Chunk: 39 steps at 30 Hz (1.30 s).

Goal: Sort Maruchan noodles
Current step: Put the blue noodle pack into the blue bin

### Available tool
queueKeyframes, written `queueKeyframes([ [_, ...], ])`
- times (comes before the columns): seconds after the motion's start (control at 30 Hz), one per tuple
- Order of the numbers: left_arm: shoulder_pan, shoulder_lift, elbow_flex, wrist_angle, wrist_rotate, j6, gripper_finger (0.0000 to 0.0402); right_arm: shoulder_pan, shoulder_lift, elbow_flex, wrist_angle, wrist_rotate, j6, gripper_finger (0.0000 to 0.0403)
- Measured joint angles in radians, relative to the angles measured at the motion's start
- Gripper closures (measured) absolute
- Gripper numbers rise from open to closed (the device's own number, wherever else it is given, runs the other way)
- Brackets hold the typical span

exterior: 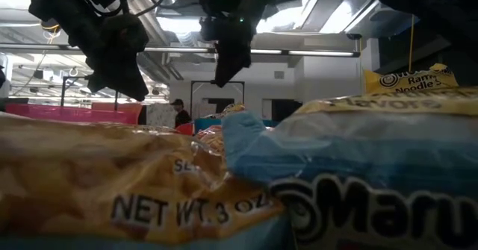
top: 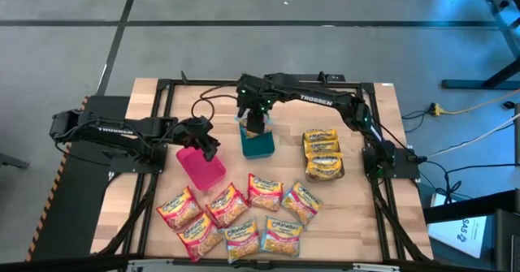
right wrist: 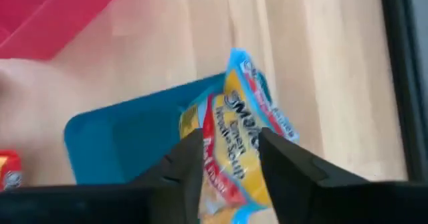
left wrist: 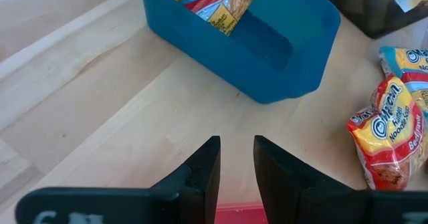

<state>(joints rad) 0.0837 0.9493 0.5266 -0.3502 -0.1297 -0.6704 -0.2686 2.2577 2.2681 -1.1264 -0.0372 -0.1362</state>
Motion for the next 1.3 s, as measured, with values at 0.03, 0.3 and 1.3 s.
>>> queueKeyframes([
  [0.03,0.0,0.0,0.0,0.0,0.0,0.0,0.0317,-0.003,0.004,0.0,0.02,0.009,-0.003,0.0245],
  [0.3,-0.013,-0.041,0.0,-0.028,0.043,0.096,0.0317,-0.056,0.02,0.0,-0.009,-0.027,0.018,0.0211],
  [1.3,-0.12,-0.407,0.0,-0.177,-0.068,0.142,0.0317,-0.079,0.105,-0.007,-0.069,-0.076,-0.001,0.0331],
])
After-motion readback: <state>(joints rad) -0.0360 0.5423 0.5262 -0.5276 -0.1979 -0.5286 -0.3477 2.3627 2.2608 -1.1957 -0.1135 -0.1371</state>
